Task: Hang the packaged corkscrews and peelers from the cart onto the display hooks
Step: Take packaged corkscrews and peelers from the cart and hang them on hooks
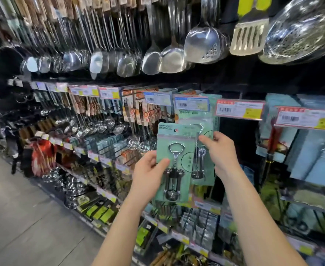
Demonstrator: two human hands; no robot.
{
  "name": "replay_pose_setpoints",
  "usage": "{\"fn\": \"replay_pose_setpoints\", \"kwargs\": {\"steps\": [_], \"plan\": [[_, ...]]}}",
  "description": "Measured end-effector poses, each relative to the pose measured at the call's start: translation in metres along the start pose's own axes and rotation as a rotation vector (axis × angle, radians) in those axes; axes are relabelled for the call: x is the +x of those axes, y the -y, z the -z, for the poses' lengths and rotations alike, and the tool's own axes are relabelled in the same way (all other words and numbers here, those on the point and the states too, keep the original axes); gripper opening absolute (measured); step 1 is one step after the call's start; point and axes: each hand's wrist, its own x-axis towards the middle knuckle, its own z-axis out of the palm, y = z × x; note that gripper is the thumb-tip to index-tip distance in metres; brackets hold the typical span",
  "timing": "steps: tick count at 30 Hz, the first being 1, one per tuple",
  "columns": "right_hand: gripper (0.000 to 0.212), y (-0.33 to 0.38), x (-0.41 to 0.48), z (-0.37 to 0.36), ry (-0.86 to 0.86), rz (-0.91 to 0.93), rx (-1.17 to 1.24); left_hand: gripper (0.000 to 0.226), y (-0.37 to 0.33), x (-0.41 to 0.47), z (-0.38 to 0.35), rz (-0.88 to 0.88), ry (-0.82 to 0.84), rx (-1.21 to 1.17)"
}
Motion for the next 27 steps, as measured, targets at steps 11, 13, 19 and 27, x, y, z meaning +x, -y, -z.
{"fn": "replay_pose_setpoints", "kwargs": {"steps": [11, 13, 19, 27], "plan": [[0.008, -0.002, 0.019, -0.032, -0.251, 0.008, 0.013, 0.012, 0.021, 0.078, 0.027, -0.024, 0.215, -0.124], [0.012, 0.001, 0.021, -0.04, -0.279, -0.002, 0.05, 0.014, 0.026, 0.091, 0.031, -0.034, 0.241, -0.139], [0.01, 0.001, 0.055, -0.051, -0.399, -0.064, 0.06, 0.016, 0.038, 0.121, 0.04, -0.047, 0.373, -0.137], [0.055, -0.012, 0.089, -0.044, -0.672, -0.243, -0.622, 0.02, 0.053, 0.134, 0.027, -0.012, 0.463, -0.129]]}}
